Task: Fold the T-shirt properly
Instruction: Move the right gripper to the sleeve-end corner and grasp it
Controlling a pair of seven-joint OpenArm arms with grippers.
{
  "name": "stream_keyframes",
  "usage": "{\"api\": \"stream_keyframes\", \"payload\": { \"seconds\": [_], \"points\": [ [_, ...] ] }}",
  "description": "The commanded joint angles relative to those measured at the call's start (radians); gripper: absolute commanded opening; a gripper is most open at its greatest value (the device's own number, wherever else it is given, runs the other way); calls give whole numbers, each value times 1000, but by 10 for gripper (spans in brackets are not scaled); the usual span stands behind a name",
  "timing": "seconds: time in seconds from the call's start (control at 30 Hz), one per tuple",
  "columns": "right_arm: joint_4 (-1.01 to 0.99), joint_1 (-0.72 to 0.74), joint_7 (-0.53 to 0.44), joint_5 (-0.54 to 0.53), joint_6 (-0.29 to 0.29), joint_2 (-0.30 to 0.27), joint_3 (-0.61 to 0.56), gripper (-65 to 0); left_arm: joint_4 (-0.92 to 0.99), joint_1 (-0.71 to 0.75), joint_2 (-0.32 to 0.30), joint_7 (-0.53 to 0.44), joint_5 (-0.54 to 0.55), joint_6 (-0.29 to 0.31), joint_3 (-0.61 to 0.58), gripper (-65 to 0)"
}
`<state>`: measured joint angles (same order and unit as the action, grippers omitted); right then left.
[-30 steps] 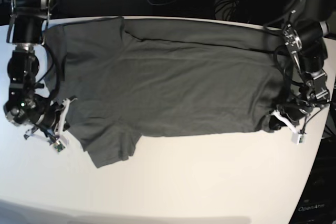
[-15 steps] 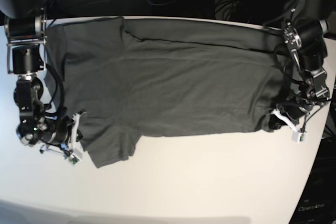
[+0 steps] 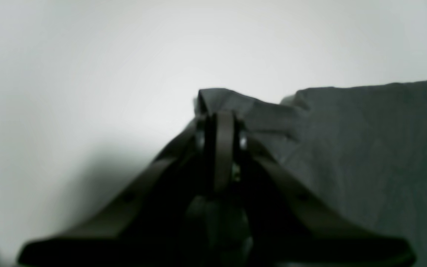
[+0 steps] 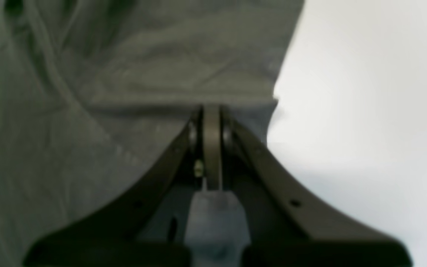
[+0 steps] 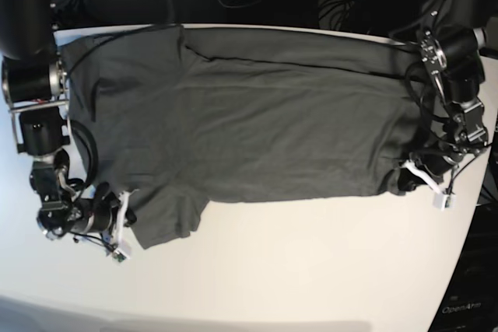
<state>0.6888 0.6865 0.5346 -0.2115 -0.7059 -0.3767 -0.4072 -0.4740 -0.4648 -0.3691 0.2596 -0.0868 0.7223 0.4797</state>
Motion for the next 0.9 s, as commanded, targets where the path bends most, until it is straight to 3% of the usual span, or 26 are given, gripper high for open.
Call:
{"api": "stream_keyframes", "payload": {
  "seconds": [0.0, 0.43, 0.63, 0.87],
  "points": [
    [-10, 51, -28, -9, 8, 0, 3, -643, 16, 30, 5, 169, -120, -24, -8, -628],
    [-97, 100, -123, -6, 8, 3, -69, -635, 16, 30, 5, 169, -120, -24, -11, -628],
    [-97, 97, -124, 139, 8, 11, -60, -635, 16, 30, 6, 169, -120, -24, -11, -628],
    [-97, 98, -126, 146, 8, 17, -62, -635, 16, 30, 6, 169, -118, -24, -11, -628]
  ]
}}
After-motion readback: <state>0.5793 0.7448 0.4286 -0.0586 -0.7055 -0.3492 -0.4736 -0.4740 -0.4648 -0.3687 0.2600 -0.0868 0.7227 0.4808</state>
